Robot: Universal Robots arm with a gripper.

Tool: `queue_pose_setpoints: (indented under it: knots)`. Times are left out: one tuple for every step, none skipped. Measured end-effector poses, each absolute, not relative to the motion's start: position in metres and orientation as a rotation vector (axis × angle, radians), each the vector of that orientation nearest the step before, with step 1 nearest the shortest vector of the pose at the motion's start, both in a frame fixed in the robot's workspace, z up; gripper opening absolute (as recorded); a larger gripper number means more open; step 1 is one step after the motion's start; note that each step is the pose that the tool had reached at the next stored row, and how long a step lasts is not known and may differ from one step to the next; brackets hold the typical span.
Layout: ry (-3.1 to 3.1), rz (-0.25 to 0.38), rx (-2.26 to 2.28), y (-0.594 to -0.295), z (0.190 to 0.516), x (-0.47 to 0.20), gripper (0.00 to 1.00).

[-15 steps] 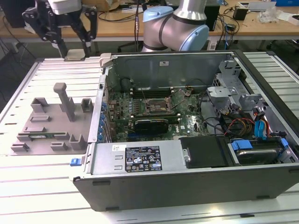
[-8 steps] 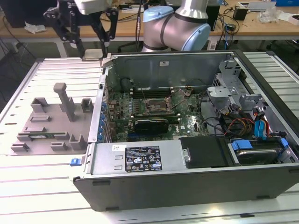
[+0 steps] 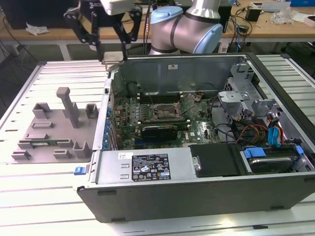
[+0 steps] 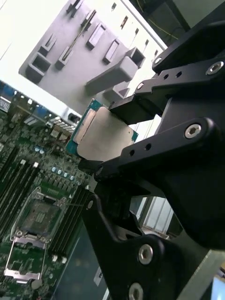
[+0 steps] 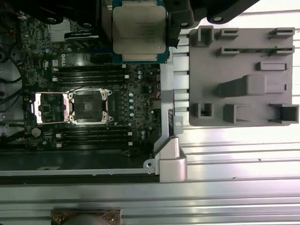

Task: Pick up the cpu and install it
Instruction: 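Pick up the cpu and move it towards the insertion slot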

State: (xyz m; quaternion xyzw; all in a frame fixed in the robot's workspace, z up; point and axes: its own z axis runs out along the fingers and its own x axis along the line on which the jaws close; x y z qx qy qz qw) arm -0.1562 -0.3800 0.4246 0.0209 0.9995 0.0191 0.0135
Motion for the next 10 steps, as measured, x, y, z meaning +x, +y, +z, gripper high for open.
queue_pose_setpoints:
  knots:
    - [3.113, 0.059, 0.065, -0.38, 0.425, -0.152, 0.55]
    - [3.114, 0.059, 0.065, -0.38, 0.425, -0.149, 0.55]
    - [3.114, 0.06, 0.065, -0.381, 0.425, -0.145, 0.55]
    - [3.114, 0.06, 0.065, -0.381, 0.425, -0.141, 0.55]
    - [3.114, 0.06, 0.065, -0.381, 0.425, -0.137, 0.55]
    - [3.114, 0.06, 0.065, -0.381, 0.425, -0.132, 0.55]
    - [3.114, 0.06, 0.065, -0.381, 0.425, -0.128, 0.55]
    - [3.114, 0.06, 0.065, -0.381, 0.425, -0.121, 0.55]
    - [3.114, 0.06, 0.065, -0.382, 0.425, -0.116, 0.55]
    - [3.114, 0.06, 0.065, -0.382, 0.425, -0.112, 0.55]
